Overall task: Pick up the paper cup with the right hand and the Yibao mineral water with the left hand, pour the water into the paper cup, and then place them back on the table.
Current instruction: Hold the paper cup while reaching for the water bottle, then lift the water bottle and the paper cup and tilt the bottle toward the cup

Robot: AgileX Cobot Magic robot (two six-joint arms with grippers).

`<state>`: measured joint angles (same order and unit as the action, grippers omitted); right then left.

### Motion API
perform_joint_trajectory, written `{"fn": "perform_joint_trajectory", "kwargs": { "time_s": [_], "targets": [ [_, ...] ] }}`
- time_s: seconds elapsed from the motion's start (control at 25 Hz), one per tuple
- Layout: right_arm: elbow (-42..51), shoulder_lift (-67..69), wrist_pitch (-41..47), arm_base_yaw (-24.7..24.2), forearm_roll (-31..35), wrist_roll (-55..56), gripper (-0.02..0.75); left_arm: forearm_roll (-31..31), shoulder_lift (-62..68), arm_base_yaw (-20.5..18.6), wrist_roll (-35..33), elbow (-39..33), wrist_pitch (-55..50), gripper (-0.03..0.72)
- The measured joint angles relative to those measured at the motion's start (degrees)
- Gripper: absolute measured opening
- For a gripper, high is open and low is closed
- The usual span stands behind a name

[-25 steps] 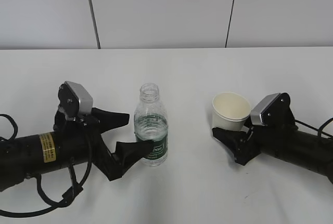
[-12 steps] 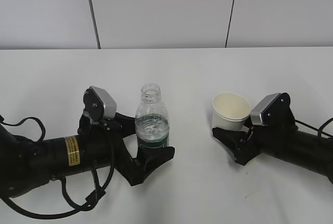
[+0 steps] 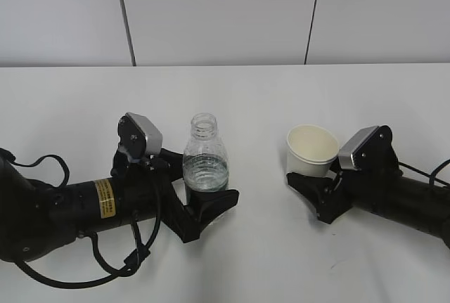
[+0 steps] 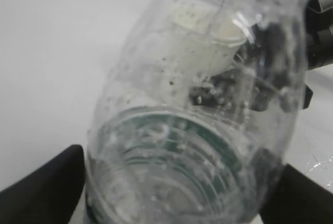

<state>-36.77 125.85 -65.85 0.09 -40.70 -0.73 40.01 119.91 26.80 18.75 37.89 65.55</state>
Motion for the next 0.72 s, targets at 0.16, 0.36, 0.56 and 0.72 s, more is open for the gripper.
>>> {"fn": "perform_joint_trajectory", "kwargs": {
  "time_s": [0.16, 0.36, 0.56, 0.72],
  "targets": [
    [0.00, 0.00, 0.00, 0.00, 0.00, 0.00, 0.549, 0.00, 0.00, 0.00, 0.00, 0.00, 0.00, 0.571],
    [0.00, 0.00, 0.00, 0.00, 0.00, 0.00, 0.549, -0.09, 0.00, 0.00, 0.00, 0.07, -0.05, 0.500],
    [0.00, 0.00, 0.00, 0.00, 0.00, 0.00, 0.549, -0.22, 0.00, 0.00, 0.00, 0.07, -0.10, 0.470],
    [0.00, 0.02, 0.00, 0.00, 0.00, 0.00, 0.549, -0.24, 0.00, 0.00, 0.00, 0.07, -0.10, 0.468]
  ]
}}
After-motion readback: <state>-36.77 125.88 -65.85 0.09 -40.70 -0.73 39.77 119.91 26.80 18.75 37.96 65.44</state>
